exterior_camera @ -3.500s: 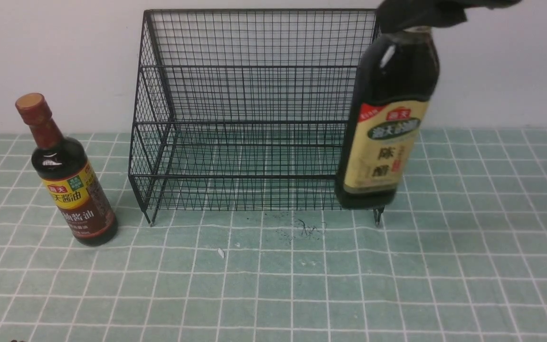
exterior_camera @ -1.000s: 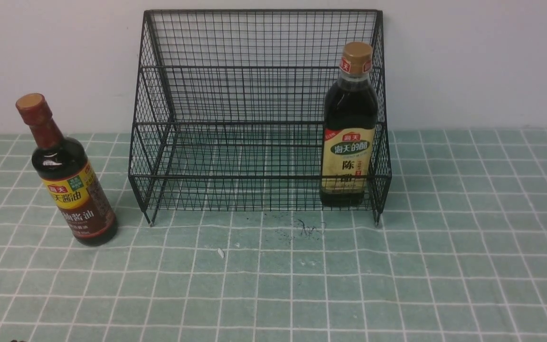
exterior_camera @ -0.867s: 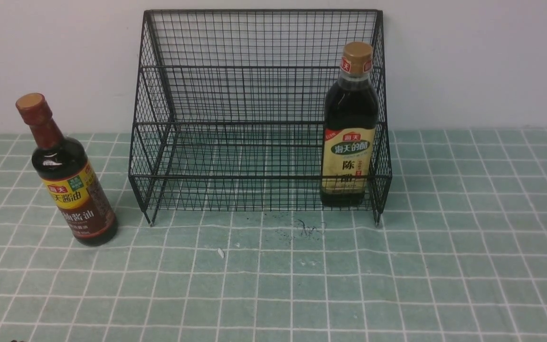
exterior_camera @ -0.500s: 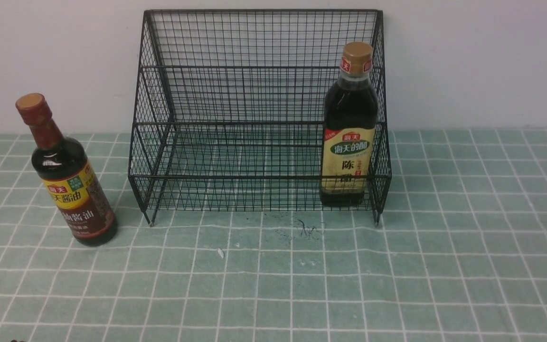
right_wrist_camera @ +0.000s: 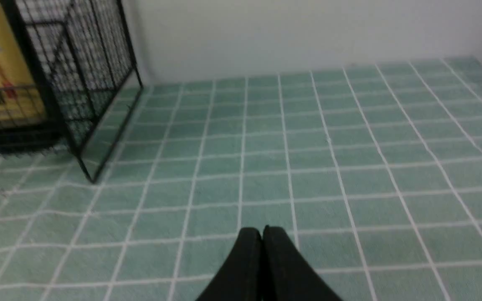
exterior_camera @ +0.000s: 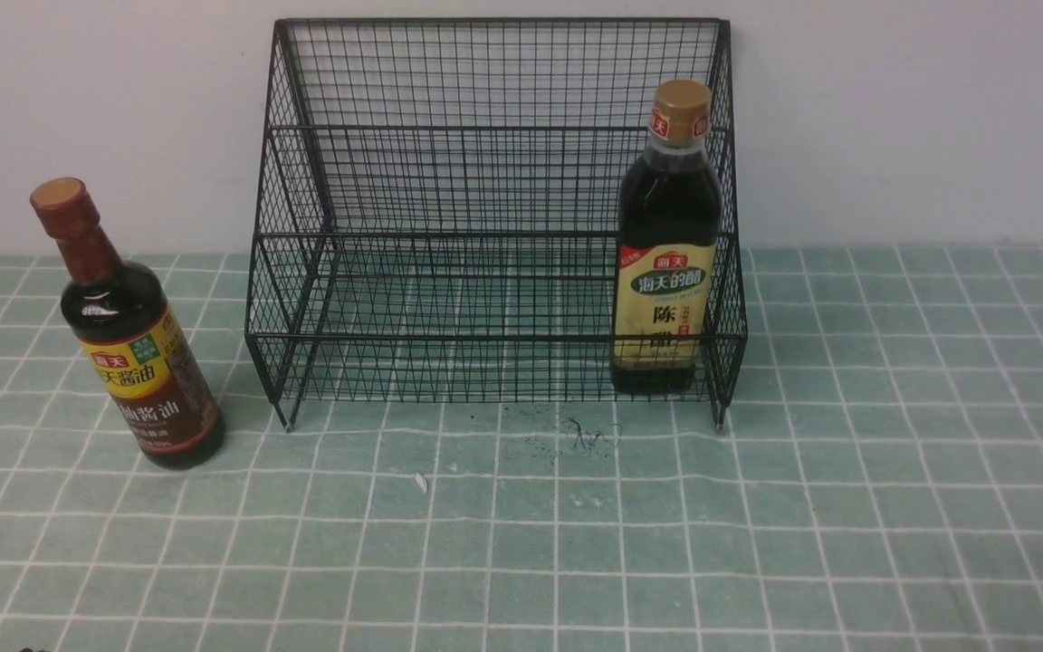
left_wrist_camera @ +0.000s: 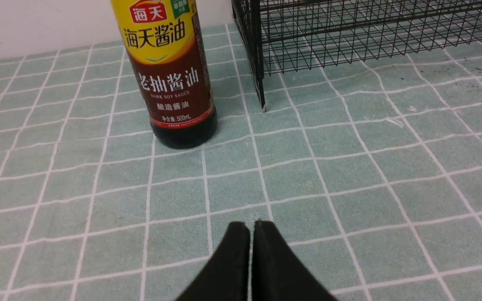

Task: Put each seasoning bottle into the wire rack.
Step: Use the left arm to grab the condiment bottle closest to it

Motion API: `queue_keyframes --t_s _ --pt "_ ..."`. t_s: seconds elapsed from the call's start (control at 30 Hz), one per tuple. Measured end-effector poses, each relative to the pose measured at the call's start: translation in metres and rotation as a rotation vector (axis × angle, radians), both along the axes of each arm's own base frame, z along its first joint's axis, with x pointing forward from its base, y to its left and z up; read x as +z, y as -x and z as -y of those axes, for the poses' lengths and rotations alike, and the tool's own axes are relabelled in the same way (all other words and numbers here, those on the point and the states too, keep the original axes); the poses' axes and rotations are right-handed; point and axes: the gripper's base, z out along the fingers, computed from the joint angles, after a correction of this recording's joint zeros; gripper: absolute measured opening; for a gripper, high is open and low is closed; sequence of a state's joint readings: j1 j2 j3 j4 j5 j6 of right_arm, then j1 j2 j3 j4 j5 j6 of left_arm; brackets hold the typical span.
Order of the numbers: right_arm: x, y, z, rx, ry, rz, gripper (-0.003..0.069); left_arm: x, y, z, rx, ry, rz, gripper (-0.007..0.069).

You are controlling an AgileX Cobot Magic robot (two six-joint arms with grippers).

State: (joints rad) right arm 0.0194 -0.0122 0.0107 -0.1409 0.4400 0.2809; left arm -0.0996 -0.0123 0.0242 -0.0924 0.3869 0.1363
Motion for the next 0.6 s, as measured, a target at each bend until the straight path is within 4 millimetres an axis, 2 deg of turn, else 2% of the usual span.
queue_keyframes --t_s 0.6 --pt "0.0014 -0.0010 0.0002 0.001 0.030 0.033 -0.0013 0.0001 0.0000 0.0000 0.000 0.000 0.001 -0.0006"
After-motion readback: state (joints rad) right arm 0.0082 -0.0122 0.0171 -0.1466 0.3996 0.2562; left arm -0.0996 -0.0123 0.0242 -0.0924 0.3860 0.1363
